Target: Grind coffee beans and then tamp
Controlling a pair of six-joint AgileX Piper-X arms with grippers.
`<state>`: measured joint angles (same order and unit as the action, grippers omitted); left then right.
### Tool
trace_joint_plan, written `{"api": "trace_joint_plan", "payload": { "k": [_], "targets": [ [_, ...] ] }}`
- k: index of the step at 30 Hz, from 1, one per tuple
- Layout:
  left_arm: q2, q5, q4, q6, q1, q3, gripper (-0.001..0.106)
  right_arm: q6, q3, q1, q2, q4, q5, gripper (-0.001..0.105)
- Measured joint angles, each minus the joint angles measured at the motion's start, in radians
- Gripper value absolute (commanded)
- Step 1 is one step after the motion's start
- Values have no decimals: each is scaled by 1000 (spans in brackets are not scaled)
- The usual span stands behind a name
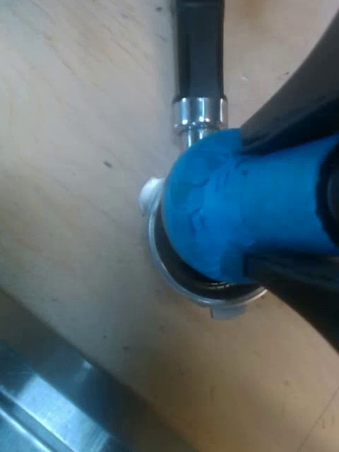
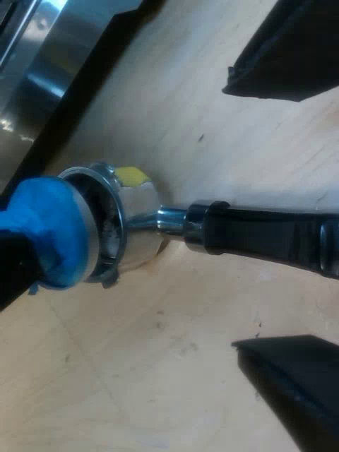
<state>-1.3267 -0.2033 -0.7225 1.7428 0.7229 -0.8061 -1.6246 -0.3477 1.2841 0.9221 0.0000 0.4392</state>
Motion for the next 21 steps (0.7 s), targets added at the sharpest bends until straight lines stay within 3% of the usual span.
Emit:
{"api": "trace_joint_plan", "payload": {
  "k": [11, 21],
  "targets": [
    [-64, 5, 32, 0, -15, -2, 0, 0, 0, 0, 0, 0, 0, 71],
    [-88, -61, 40, 0, -15, -6, 0, 0, 0, 0, 0, 0, 0, 71]
  ]
}}
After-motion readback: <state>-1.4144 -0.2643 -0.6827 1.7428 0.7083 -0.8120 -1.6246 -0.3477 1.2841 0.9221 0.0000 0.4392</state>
